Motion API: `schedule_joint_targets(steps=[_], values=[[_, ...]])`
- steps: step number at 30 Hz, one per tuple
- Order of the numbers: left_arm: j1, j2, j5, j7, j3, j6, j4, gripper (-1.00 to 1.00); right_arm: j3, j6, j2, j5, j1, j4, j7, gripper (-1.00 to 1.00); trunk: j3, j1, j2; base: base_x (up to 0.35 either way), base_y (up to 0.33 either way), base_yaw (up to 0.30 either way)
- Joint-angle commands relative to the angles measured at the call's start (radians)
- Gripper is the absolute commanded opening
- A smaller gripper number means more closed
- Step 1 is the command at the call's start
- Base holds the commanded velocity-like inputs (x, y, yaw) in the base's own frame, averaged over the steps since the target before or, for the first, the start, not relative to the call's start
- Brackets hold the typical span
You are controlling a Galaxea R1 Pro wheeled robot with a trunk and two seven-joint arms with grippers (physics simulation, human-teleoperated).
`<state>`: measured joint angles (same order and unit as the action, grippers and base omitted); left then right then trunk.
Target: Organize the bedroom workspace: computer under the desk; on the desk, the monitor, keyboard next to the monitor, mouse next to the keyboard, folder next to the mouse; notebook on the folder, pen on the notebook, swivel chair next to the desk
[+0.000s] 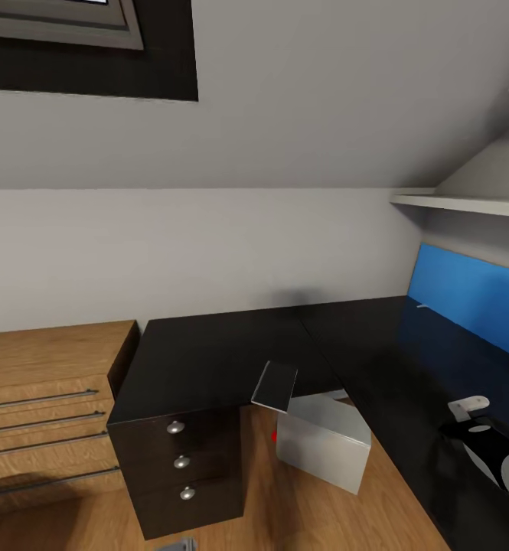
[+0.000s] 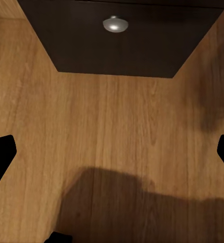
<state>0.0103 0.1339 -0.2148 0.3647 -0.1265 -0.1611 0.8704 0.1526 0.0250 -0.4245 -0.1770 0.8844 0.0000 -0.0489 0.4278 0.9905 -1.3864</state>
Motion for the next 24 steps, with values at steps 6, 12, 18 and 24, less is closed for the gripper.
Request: schedule_joint_targets(steps=[6, 12, 18, 24], values=[[0.0, -0.002, -0.008, 0.007, -0.002, -0.004, 0.002, 1.0, 0.004, 0.003, 0.001, -0.009, 0.001, 0.0, -0.003, -1.0, 0.001, 0.0, -0.001, -0.115, -0.033, 0.0], [0.0, -0.002, -0.009, 0.007, -0.001, -0.004, 0.002, 1.0, 0.004, 0.003, 0.001, -0.009, 0.001, 0.0, -0.003, -1.0, 0.001, 0.0, -0.001, -0.025, -0.009, 0.0], [0.0, -0.002, -0.009, 0.007, -0.001, -0.003, 0.001, 1.0, 0.005, 0.004, 0.001, -0.009, 0.001, 0.0, -0.007, -1.0, 0.001, 0.0, -0.001, -0.002, -0.001, 0.0], [0.0, -0.001, -0.008, 0.006, -0.001, -0.003, 0.001, 1.0, 0.006, 0.004, 0.003, -0.009, 0.001, 0.0, -0.016, -1.0, 0.001, 0.0, -0.001, 0.0, 0.0, 0.0]])
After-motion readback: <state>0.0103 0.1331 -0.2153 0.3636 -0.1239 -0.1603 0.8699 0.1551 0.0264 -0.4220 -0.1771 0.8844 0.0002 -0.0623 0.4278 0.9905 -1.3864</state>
